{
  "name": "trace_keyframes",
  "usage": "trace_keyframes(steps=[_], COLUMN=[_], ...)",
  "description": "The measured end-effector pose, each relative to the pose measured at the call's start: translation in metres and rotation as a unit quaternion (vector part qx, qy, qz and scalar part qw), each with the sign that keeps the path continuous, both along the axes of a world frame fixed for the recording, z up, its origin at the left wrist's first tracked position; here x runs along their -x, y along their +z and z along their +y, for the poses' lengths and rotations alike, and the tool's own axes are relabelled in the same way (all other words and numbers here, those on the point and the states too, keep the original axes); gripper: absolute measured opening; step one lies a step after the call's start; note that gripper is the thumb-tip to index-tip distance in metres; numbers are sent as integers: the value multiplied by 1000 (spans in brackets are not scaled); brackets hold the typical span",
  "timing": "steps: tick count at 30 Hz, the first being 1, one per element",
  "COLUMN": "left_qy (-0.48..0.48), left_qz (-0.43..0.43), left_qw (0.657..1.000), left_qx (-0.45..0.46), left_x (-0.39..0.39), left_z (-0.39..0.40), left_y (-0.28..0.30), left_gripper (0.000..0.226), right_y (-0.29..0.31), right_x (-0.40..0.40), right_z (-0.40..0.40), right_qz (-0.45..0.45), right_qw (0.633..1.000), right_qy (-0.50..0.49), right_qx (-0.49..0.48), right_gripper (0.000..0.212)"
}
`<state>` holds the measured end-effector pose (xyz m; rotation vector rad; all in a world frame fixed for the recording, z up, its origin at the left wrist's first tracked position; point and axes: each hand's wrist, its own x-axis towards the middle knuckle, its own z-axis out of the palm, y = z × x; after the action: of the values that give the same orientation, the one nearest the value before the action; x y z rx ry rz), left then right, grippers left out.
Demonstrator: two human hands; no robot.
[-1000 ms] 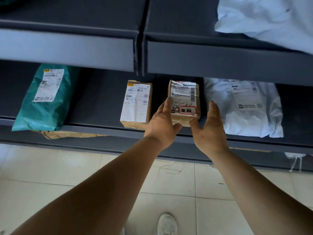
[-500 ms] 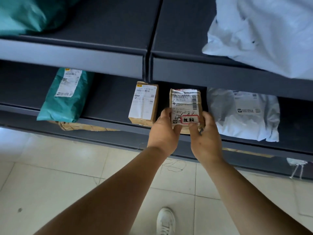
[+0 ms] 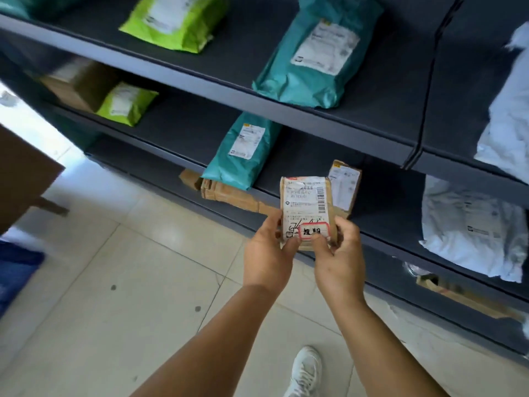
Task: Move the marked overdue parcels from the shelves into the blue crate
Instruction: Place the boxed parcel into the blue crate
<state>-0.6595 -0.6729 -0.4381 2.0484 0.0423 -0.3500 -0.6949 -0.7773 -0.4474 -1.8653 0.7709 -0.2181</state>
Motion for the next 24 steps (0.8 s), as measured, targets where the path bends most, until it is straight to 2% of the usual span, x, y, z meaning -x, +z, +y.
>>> trace_keyframes(steps=[13, 19, 24], left_qy=[206, 296, 352], left_qz=[-28, -67, -82], left_qw=[978, 953, 932], left_qx=[14, 11, -1], left_x=[41, 57, 54], left_z=[320, 447, 531], left_y=[84, 114, 122], left_gripper=[50, 46, 47], right_y=[85, 114, 126], right_x=[-1, -7, -26], right_z=[312, 442, 530], right_qz=[-46, -62, -50], right_qw=[980, 955, 930], right_qy=[193, 289, 363], right_qx=[-16, 3, 25], right_gripper=[33, 35, 46])
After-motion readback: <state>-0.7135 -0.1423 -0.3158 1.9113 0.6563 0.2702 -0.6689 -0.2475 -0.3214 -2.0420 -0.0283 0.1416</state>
